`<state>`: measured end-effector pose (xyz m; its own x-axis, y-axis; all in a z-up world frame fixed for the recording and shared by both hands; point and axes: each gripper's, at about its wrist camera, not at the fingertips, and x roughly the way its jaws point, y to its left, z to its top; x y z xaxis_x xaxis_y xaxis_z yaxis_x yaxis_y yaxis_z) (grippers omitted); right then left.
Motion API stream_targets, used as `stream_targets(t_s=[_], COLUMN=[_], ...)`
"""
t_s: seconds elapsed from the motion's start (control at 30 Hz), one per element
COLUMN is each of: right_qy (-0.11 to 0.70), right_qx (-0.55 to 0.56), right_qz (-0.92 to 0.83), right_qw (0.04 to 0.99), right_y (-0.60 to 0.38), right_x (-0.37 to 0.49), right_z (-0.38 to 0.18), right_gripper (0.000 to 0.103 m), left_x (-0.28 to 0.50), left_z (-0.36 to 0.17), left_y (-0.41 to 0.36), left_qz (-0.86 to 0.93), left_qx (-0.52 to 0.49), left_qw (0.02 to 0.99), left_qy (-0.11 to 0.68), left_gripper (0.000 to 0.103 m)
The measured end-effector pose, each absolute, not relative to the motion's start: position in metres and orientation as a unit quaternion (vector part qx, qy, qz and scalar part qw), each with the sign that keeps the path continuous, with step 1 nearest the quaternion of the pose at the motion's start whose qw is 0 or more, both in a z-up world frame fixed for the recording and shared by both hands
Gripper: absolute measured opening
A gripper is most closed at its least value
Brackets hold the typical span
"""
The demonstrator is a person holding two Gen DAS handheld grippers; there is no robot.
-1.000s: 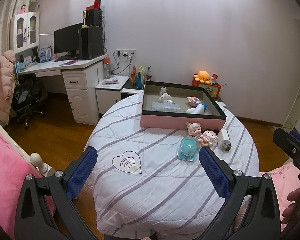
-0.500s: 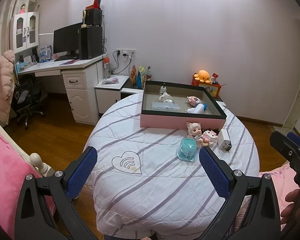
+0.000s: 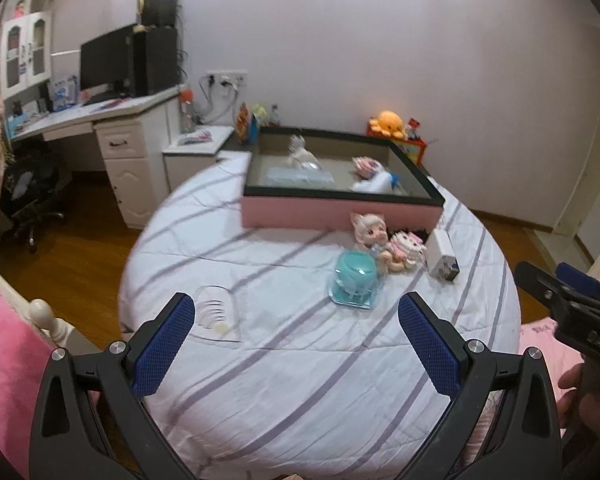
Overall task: Organize rigid objects
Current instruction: 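Grasp the teal brush case with the left tool while the right tool grasps the blue tube box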
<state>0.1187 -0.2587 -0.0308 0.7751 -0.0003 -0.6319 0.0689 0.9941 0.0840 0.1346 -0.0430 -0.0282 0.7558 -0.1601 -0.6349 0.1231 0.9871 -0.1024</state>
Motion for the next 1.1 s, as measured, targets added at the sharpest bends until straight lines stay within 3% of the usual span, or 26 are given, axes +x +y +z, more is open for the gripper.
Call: stream_targets(t_s=[0.57, 1.03, 1.1], right_qy=[0.406, 0.431, 0.428], right_qx=[0.066, 0.065, 0.075], right_qz=[-0.053, -0.024, -0.021], right_qw=[0.91, 0.9, 0.901], right_y=[-0.307, -0.296, -0.295], right_x=[0.191, 0.234, 0.231], right_z=[-0.092, -0.118, -0.119], right_gripper=[0.103, 0.097, 0.092], left_x=[0.217, 0.246, 0.246], left_z=[-0.095, -0.11, -0.11], left_y=[-0.109, -0.106, -0.105], left_qz=[-0.098, -0.084, -0.088], left_qx=[0.012, 0.017, 0.014], left_qw=[0.91, 0.902, 0.902], left_qy=[0.402, 0.422, 0.423], left_gripper=[0.103, 0.103, 0.103])
